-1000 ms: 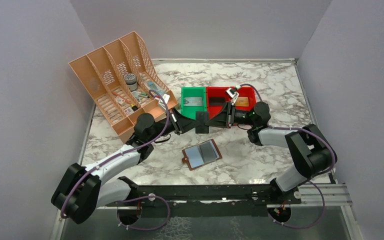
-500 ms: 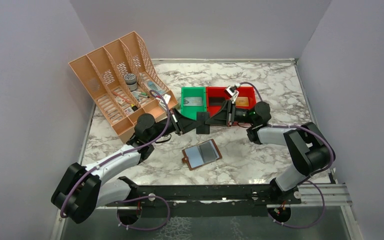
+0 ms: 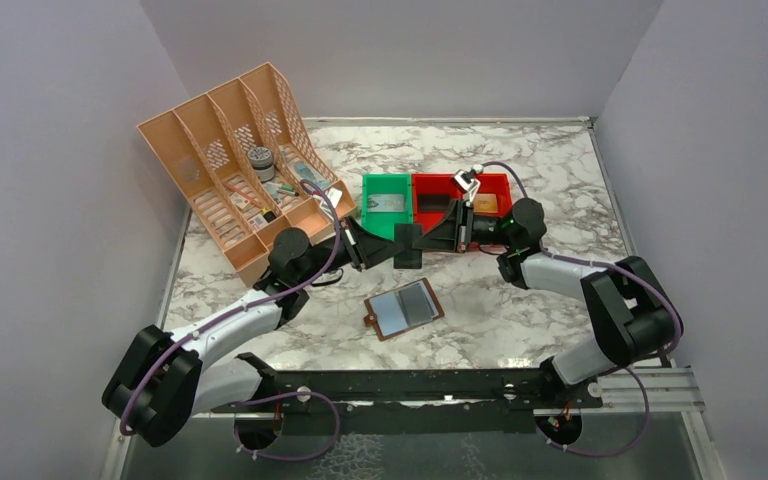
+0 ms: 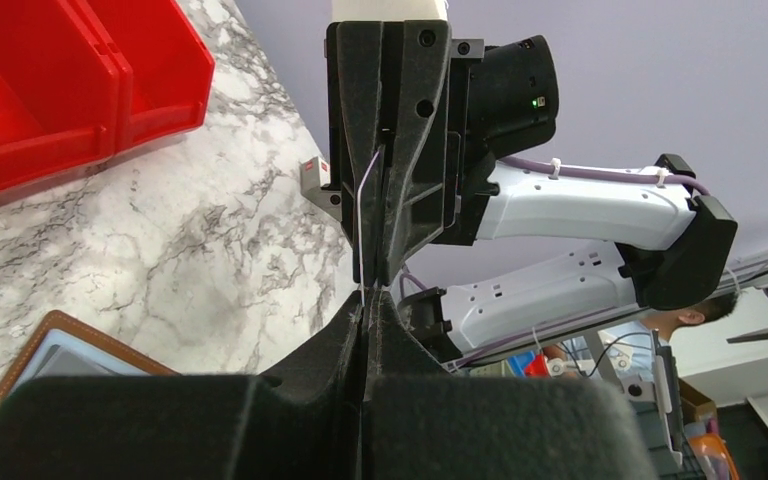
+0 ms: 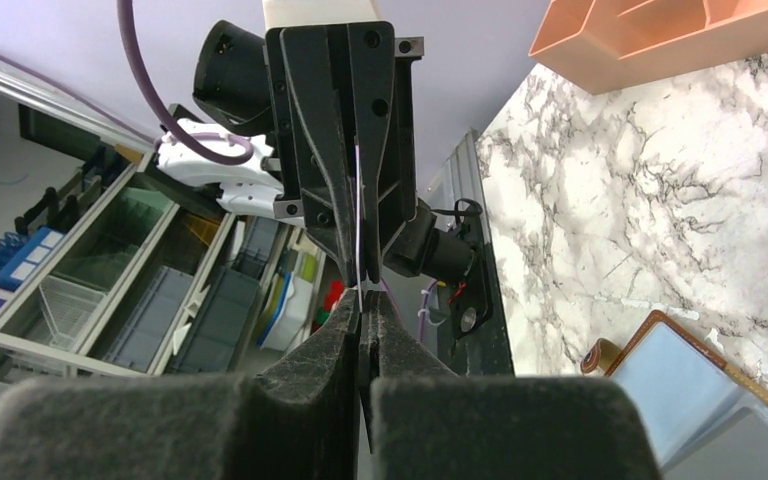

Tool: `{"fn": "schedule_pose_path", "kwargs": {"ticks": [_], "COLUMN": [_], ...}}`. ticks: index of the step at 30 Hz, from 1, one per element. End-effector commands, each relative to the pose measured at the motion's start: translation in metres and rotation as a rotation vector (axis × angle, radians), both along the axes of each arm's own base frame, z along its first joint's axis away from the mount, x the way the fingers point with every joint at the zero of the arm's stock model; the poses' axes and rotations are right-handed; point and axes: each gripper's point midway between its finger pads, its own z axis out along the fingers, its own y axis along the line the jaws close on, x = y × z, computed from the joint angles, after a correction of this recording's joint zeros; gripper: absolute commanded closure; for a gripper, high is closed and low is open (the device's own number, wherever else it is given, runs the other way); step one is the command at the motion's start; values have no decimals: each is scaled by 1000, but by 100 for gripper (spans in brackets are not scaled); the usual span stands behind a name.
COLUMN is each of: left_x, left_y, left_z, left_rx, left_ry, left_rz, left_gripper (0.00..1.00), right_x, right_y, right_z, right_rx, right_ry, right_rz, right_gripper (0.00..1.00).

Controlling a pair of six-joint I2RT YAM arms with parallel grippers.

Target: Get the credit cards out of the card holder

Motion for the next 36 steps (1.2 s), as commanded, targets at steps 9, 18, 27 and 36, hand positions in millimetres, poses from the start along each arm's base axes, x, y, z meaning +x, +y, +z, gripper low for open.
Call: {"fn": "schedule_pose_path", "kwargs": {"ticks": [9, 18, 27, 36], "left_x": [-5, -6, -4, -3], "left_y": [-2, -3, 3, 11], "left_z": [22, 21, 16, -3], "left_rx": [-46, -55, -53, -4], "left_ry": [-56, -50, -46, -10], "left_rz": [-24, -28, 13, 69], "left_gripper": [100, 100, 64, 11], "right_x": [-5, -6, 4, 22], "right_y": [1, 3, 1, -10], "right_z": [10, 5, 2, -16], "right_rx": [-5, 4, -39, -177], "right_ry": [-43, -23, -60, -74], "right_rz": [-18, -12, -113, -292], "right_gripper": [64, 98, 99, 99]}}
